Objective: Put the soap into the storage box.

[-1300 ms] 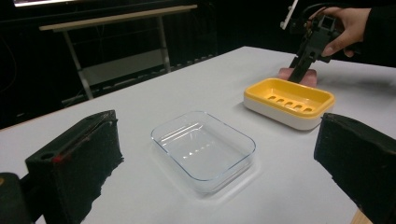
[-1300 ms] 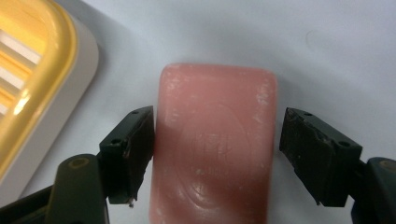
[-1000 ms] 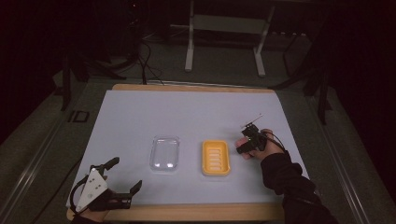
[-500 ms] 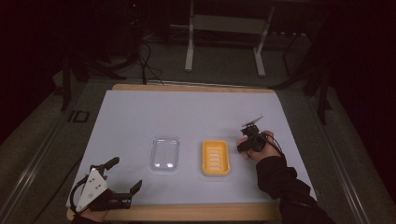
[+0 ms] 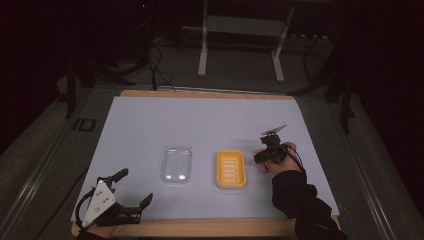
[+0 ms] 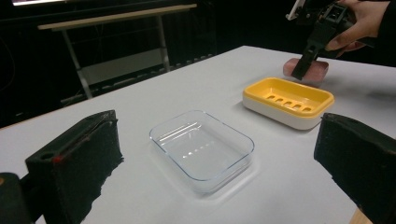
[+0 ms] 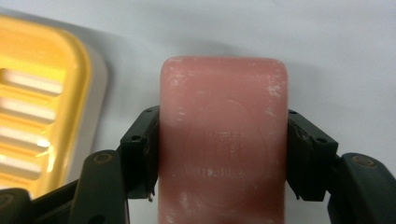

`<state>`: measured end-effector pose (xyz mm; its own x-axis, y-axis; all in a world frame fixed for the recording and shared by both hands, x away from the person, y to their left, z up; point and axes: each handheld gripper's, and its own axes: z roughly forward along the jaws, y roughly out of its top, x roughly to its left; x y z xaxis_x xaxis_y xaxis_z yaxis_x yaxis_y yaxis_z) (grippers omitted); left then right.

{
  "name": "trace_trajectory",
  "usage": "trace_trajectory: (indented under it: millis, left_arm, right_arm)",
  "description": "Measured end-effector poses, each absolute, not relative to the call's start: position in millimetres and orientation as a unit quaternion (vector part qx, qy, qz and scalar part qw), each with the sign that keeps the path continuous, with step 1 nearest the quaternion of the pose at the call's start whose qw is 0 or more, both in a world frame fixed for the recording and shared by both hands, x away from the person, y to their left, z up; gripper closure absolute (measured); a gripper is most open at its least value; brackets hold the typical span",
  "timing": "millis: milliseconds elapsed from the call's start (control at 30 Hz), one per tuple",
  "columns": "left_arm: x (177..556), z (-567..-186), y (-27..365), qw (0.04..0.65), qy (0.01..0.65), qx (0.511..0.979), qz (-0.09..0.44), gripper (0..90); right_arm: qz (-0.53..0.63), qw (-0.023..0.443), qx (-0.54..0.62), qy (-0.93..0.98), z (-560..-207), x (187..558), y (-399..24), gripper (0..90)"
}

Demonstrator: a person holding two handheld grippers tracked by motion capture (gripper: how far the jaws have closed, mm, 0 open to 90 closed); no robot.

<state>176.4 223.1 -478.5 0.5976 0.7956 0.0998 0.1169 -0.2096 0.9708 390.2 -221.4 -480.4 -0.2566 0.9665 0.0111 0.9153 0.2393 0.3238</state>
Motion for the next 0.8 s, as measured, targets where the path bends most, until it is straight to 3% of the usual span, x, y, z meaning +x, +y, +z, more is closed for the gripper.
trace_trajectory:
  millis: [800]
  left_arm:
    - [175,-476,222,0.541,0.317,0.71,0.32,1.0]
  right_arm:
    - [0.155,0.106,0.625,0.758,-455,355,-201,37.5]
